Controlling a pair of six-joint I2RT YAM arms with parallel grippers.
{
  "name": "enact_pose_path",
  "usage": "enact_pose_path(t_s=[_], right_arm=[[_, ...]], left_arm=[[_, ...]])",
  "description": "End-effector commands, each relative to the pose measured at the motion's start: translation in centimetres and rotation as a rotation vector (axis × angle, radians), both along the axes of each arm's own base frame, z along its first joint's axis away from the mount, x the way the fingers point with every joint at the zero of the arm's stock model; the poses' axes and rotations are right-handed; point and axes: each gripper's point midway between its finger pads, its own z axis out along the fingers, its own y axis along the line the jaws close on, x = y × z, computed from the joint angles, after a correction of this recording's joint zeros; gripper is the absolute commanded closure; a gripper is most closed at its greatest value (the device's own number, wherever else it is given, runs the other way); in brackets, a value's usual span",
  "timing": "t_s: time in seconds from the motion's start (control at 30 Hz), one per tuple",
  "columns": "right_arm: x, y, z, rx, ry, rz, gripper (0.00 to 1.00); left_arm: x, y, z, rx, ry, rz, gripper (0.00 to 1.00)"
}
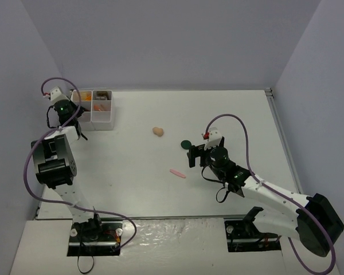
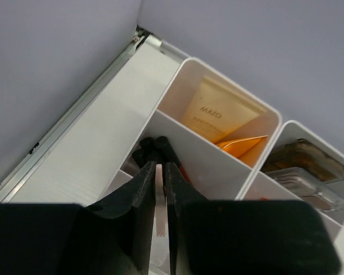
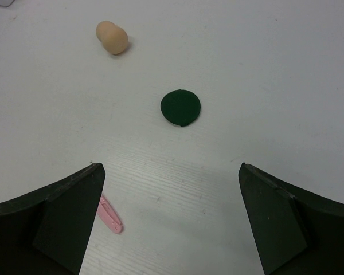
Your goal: Organize the makeup
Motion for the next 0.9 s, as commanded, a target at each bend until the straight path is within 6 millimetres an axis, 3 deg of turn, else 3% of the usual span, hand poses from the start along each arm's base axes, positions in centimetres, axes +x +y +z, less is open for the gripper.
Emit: enact_pose_path(t_s=[0.0, 0.1, 0.17, 0.27, 0.47, 0.53, 0.63, 0.7, 0.73, 0.87], right_arm=[[1.4, 1.2, 3.1, 0.073, -0.074, 0.001, 0.0], [1.4, 1.1, 3.0, 0.066, -0.074, 0.003, 0.0], [1.3, 1.3, 2.9, 0.061, -0.068, 0.018, 0.0], [1.2, 2.1, 2.4, 0.037, -0.038, 0.064, 0.01], [0.1, 3.8, -0.8, -0.049, 0.154, 0.155, 0.1], [-0.6, 4.4, -1.7, -0.053, 0.195, 0.186, 0.13], [-2.1, 5.5, -3.0, -0.041, 0.256, 0.262, 0.18], [-2.7, 6.2, -4.0, -0.064, 0.291, 0.29, 0.19], [-2.9, 6.4, -4.8, -0.09, 0.311, 0.295, 0.2], [-3.6, 7.4, -6.5, -0.177, 0.371, 0.326, 0.24]], left_arm=[[1.1, 1.0, 2.0, 0.028, -0.078, -0.002, 0.71], [1.1, 0.9, 1.7, 0.012, -0.079, -0.007, 0.54], [0.9, 0.6, 3.1, 0.01, -0.102, -0.014, 0.35], [0.3, 0.2, 5.7, 0.006, -0.125, -0.021, 0.21], [-3.0, -1.7, 12.4, -0.024, -0.17, -0.034, 0.15], [-5.0, -2.8, 15.8, -0.016, -0.202, -0.047, 0.14], [-8.1, -4.9, 17.7, -0.036, -0.186, -0.051, 0.14], [-10.1, -6.4, 16.8, -0.079, -0.137, -0.06, 0.14], [-11.3, -7.9, 18.0, -0.088, -0.157, -0.087, 0.14], [-15.7, -13.1, 15.4, -0.138, -0.052, -0.214, 0.14]])
